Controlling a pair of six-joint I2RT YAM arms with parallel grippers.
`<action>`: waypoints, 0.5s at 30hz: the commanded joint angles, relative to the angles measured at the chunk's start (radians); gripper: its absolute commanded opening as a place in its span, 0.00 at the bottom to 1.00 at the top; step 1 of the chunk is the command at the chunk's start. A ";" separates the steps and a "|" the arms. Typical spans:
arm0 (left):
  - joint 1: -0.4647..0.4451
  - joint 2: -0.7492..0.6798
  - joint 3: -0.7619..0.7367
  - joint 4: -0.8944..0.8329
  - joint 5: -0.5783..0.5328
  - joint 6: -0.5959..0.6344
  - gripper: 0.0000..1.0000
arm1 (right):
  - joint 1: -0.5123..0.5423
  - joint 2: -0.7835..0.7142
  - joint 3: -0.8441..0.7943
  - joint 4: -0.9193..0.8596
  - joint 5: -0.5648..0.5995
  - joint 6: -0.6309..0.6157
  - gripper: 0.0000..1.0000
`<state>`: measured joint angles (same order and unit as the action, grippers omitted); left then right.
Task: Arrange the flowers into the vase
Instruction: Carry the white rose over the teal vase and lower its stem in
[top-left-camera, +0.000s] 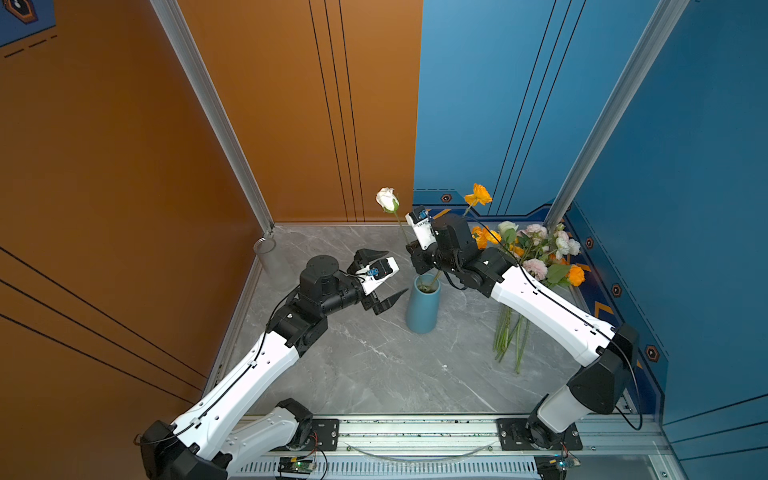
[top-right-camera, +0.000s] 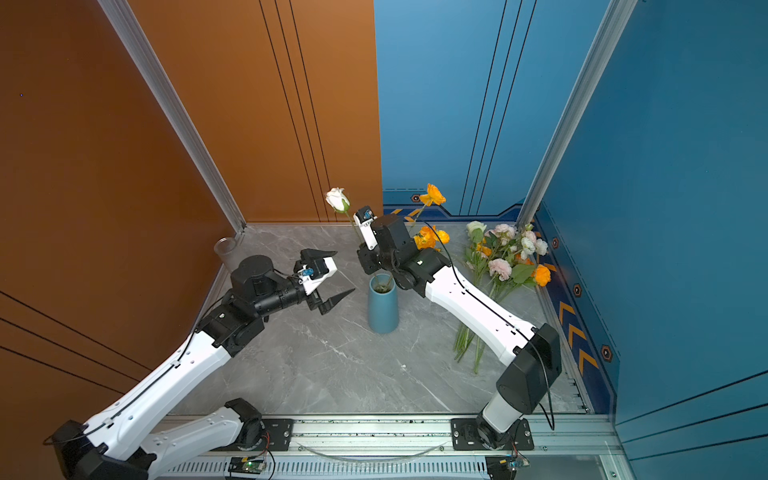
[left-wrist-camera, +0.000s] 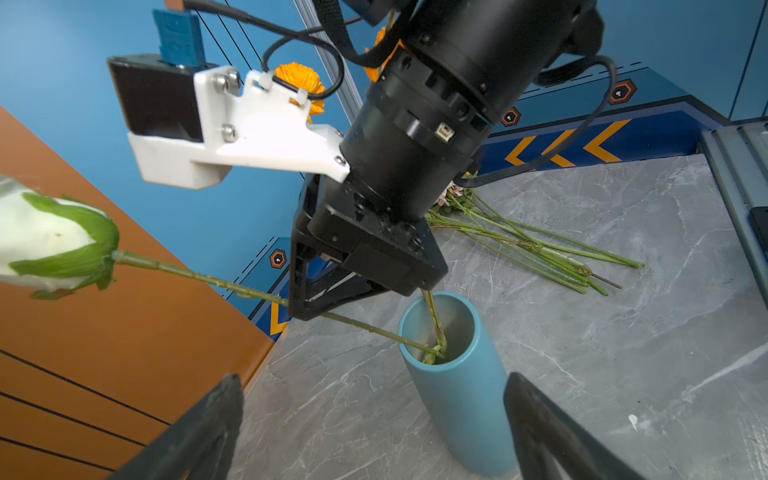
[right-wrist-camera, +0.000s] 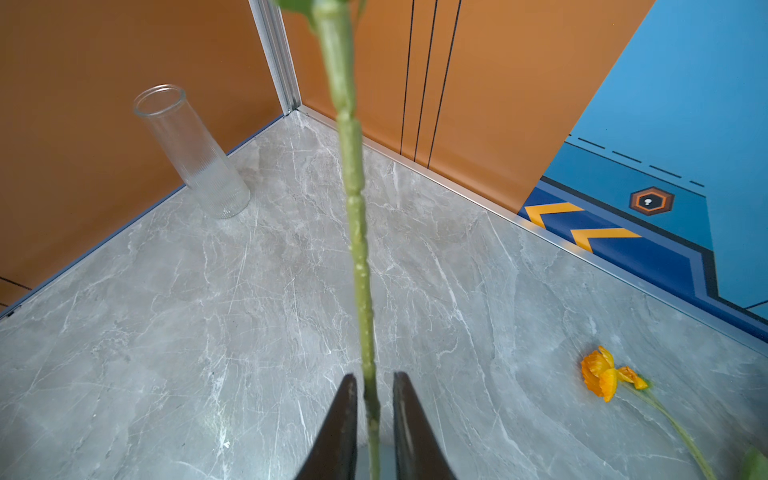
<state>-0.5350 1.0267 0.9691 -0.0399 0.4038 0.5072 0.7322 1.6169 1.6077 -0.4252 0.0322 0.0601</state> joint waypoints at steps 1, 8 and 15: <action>0.009 -0.003 -0.008 0.014 0.008 0.000 0.98 | -0.001 -0.016 -0.021 0.022 0.025 0.009 0.21; 0.008 -0.002 -0.007 0.013 0.013 -0.003 0.98 | 0.005 -0.050 -0.040 0.022 0.033 0.007 0.30; 0.004 -0.001 -0.004 0.014 0.031 -0.011 0.98 | 0.033 -0.099 -0.043 0.007 0.059 -0.004 0.51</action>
<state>-0.5350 1.0267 0.9691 -0.0402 0.4057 0.5068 0.7486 1.5639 1.5726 -0.4263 0.0589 0.0605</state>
